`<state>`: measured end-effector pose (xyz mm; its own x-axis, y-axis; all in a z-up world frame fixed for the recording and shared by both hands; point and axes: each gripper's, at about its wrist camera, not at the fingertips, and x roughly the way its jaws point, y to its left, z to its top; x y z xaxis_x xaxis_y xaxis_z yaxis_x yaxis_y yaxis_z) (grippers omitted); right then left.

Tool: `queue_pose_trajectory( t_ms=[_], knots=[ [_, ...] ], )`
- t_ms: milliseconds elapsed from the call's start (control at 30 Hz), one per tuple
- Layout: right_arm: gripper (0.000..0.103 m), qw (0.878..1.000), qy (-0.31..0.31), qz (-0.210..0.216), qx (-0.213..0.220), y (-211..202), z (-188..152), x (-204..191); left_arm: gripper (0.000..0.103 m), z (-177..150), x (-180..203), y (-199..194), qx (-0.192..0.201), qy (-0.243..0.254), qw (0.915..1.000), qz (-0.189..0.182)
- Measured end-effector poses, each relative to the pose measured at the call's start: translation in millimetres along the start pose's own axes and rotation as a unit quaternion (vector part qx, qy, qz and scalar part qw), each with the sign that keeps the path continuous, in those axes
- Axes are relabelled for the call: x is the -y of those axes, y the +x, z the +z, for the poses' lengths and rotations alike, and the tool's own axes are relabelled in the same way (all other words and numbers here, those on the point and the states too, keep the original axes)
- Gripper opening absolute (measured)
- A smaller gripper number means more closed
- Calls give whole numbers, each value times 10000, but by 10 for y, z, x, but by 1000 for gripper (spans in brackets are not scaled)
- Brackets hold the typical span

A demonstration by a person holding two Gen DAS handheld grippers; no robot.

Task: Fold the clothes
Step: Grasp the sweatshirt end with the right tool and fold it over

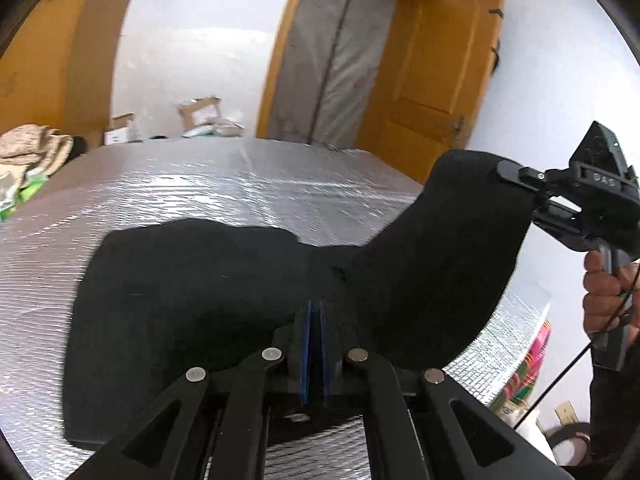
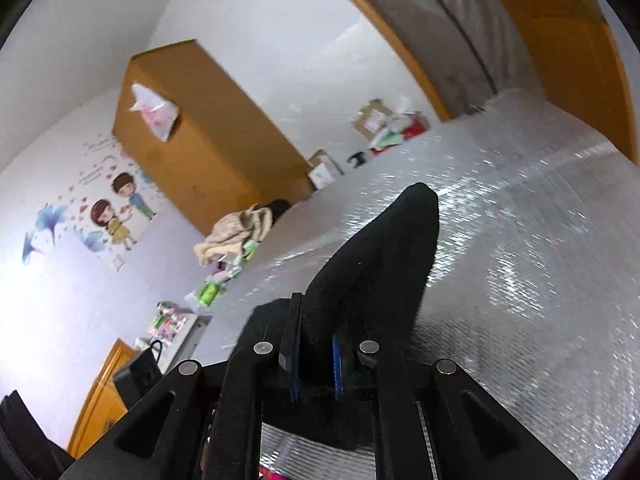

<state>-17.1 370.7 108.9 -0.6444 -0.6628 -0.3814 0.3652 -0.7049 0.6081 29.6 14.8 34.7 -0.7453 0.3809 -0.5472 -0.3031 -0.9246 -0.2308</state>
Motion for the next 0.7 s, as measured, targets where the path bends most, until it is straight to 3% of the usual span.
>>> queue_pose_trajectory(
  t_ms=[433,700],
  knots=[
    [12,9938,-774,701,-378,611,106,-894,3,-41,-363,-317,234,-382,9984,358],
    [12,9826,-1177,924,-1103,1337,-140,-1410,3,-121,-790,-625,481,-803,9929,737]
  ],
)
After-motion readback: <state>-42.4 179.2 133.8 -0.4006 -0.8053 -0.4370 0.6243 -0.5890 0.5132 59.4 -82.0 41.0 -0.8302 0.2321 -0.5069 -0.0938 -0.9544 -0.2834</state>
